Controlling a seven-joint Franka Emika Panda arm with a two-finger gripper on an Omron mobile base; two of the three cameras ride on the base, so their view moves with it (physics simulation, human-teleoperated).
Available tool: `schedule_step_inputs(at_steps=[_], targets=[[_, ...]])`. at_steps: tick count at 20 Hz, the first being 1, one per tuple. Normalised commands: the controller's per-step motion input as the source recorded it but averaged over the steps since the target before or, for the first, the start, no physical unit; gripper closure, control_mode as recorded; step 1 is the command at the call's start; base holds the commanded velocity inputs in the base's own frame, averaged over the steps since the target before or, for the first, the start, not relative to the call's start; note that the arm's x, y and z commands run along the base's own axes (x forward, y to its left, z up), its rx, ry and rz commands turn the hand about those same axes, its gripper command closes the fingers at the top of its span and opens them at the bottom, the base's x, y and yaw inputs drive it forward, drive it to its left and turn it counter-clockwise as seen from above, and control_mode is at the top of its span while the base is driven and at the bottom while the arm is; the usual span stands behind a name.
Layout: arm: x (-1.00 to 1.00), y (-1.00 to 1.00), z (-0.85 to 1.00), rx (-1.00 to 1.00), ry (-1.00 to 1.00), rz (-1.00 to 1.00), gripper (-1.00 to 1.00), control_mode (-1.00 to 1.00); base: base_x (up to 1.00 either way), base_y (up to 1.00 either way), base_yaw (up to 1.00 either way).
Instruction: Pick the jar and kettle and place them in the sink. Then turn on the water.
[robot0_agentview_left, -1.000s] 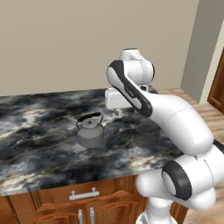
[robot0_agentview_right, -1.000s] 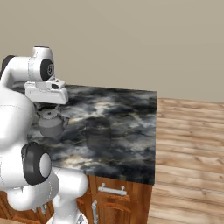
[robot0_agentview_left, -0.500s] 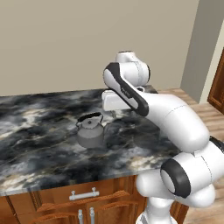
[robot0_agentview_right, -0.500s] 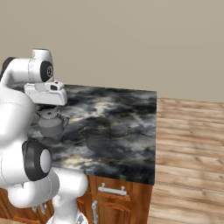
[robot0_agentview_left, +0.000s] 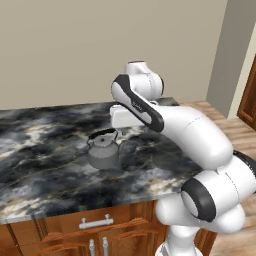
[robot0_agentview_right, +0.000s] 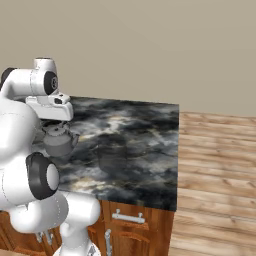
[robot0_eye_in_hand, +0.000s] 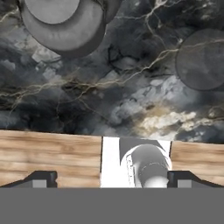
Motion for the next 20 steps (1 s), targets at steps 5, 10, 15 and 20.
schedule_step_inputs(at_steps=[5, 10, 15, 20], targets=[[0.25, 0.18, -0.09, 0.0, 0.0, -0.06, -1.0, -1.0, 0.0, 0.0, 0.0], [0.27, 0.05, -0.08, 0.0, 0.0, -0.04, -1.0, -1.0, 0.0, 0.0, 0.0], [0.23, 0.0, -0.06, 0.0, 0.0, 0.0, -1.0, -1.0, 0.0, 0.0, 0.0], [0.22, 0.01, -0.01, 0.0, 0.0, 0.0, -1.0, -1.0, 0.0, 0.0, 0.0]])
